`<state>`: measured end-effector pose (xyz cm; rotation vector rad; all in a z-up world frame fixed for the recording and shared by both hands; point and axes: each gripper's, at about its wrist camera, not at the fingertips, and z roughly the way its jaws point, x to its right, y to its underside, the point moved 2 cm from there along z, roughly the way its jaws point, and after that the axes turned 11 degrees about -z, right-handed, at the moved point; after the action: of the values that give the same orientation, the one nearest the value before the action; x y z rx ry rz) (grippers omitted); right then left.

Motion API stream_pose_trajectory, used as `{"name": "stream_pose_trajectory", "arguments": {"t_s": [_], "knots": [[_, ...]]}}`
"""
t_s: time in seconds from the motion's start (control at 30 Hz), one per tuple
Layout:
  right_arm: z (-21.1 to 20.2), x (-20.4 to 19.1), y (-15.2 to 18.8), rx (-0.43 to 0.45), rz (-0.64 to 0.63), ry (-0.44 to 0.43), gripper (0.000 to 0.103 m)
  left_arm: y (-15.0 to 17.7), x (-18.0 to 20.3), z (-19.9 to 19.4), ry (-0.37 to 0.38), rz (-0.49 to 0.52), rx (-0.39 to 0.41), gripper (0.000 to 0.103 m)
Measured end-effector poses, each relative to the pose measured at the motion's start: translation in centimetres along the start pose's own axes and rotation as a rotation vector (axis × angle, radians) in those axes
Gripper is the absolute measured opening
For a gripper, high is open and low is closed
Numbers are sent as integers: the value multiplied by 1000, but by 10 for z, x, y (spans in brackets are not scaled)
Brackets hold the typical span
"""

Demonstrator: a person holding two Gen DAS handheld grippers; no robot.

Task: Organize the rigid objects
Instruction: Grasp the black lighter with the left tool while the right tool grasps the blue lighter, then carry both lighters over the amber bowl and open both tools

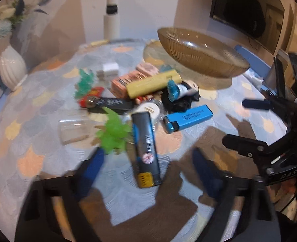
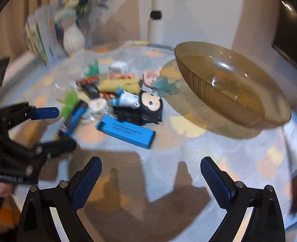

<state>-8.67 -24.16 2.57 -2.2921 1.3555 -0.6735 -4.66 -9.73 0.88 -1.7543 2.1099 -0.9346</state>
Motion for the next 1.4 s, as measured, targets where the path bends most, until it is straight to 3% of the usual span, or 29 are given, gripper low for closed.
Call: {"name": "stream_pose_trajectory", "arguments": {"t_s": [0.1,0.13,0.17,0.2,0.27,0.33,0.4,0.47,0.6,0.7,0.77,0.8,0.93,1.0,1.07,1.17,1.27,1.4], "knots": [[17,2,-6,-28,-45,-27,95,0,3,20,-39,-2,-73,57],[25,3,-7,-37,-51,-45,82,0,3,19,-44,3,-58,56],[34,4,-9,-51,-54,-64,71,0,3,19,-43,6,-58,47],[40,5,-13,-44,-41,-94,71,0,1,18,-41,0,-58,33],[45,6,-23,-19,-25,-125,70,1,-4,15,-49,-10,-45,21],[50,-2,-29,-8,-45,-121,67,2,-10,11,-39,-18,-41,20],[47,-12,-29,8,-73,-123,56,3,-16,6,-8,-28,-48,20],[39,-22,-23,18,-78,-178,38,7,-21,-1,-1,-21,-30,20],[14,-43,-2,32,-45,-266,36,12,-32,-7,10,-35,-35,20],[7,-55,5,23,-31,-220,39,17,-35,-8,37,-56,-50,20],[11,-56,1,24,-15,-211,56,20,-32,-10,70,-78,-59,28],[14,-58,-3,19,-13,-196,56,21,-31,-11,79,-88,-57,34],[30,-60,-25,-18,0,-122,56,21,-27,-9,49,-101,-53,33],[33,-64,-30,-11,-10,-104,44,20,-26,-8,31,-109,-52,29],[29,-67,-28,0,-22,-130,25,21,-23,-7,-5,-90,-42,19],[15,-68,-13,10,-21,-167,24,25,-15,-7,-72,-21,-22,19],[-4,-52,9,26,46,-179,24,25,-5,-14,-36,1,-10,19],[-35,-6,24,65,178,-125,24,12,22,-26,-3,53,31,19]]}}
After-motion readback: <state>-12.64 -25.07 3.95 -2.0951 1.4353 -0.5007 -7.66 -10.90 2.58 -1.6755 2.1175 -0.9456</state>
